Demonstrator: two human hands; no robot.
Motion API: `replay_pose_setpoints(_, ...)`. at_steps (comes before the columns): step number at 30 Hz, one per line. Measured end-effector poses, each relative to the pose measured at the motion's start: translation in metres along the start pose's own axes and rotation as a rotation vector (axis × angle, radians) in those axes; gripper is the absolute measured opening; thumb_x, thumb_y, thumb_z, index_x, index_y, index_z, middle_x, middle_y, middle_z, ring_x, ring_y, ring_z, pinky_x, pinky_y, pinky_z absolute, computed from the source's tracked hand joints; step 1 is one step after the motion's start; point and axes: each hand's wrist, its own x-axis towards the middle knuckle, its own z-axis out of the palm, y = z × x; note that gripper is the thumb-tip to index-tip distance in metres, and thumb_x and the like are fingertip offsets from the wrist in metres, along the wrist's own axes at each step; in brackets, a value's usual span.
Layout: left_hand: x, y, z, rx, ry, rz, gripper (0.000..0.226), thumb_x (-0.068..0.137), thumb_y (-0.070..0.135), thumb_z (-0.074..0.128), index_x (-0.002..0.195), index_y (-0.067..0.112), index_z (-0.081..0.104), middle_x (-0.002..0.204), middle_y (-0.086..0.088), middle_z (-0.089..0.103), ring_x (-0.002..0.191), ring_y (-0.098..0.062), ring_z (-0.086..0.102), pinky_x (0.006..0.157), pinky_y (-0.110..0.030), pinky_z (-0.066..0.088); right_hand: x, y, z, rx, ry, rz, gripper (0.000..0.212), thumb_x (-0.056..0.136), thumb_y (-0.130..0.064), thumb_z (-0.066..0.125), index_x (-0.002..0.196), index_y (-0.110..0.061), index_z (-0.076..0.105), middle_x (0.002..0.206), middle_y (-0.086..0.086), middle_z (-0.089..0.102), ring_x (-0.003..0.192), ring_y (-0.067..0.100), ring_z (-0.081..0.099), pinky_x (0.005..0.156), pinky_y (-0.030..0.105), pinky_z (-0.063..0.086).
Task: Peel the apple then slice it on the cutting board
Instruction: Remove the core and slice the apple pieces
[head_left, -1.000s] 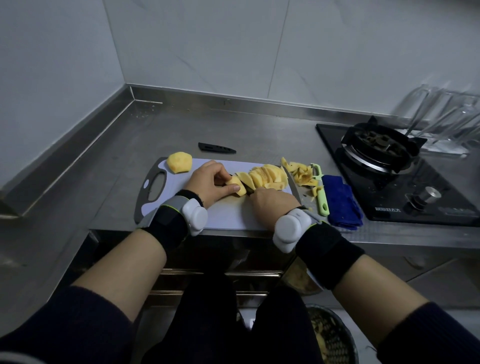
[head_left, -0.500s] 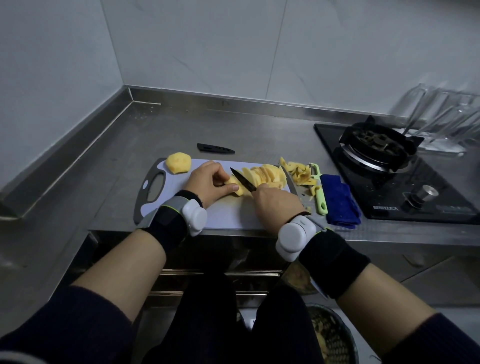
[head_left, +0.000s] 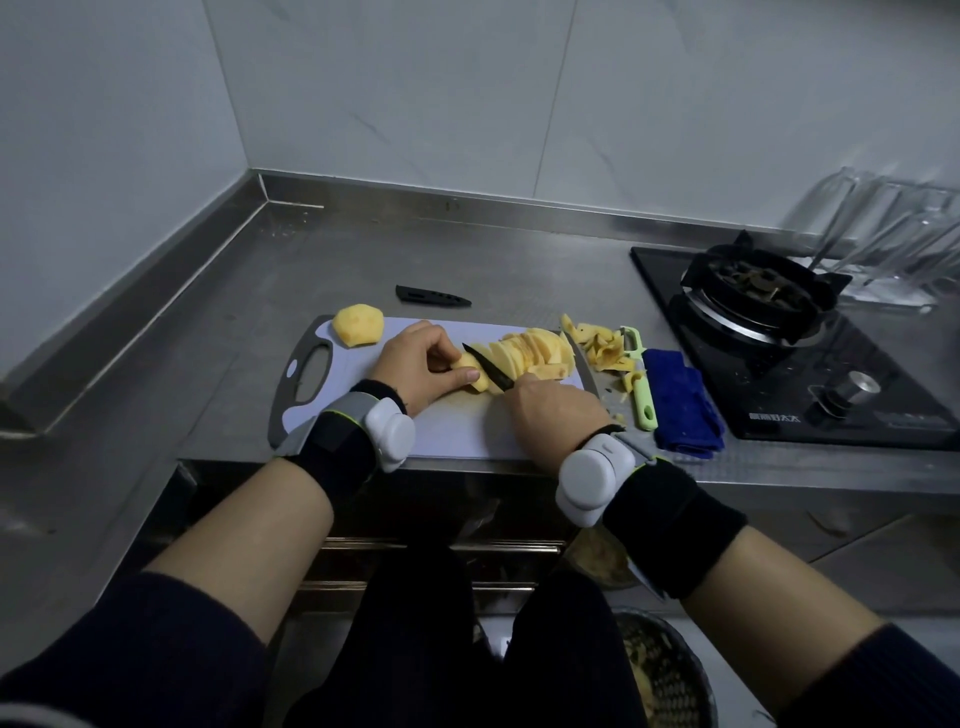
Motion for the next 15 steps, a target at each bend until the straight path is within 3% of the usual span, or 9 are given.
replay_pose_setpoints(10, 0.0000, -0.0013, 0.0006, -0.010, 0.003, -0.010, 0.029, 0.070, 0.023, 0.086, 0.077, 0.013, 0.060, 0.091, -0.003, 0.057, 0.082, -0.020, 0.063, 0.083, -0.032, 0.056, 0.0049, -0.0021, 0.0074, 0.012, -0.017, -0.009, 0.024, 0.095, -0.011, 0.041, 0.113, -0.003, 0.054, 0.106, 0.014, 0.065, 0.092, 0.033, 0.065, 0.079, 0.040, 0.052)
replay_pose_setpoints(15, 0.0002, 0.0003, 0.0003, 0.010, -0.008, -0.015, 0.030, 0.071, 0.025, 0.085, 0.080, 0.010, 0.062, 0.091, -0.002, 0.057, 0.083, -0.019, 0.062, 0.082, -0.031, 0.055, 0.0060, -0.0055, 0.0085, -0.006, -0.053, 0.002, 0.024, 0.095, -0.011, 0.044, 0.115, -0.002, 0.055, 0.103, 0.013, 0.066, 0.089, 0.031, 0.065, 0.073, 0.037, 0.050)
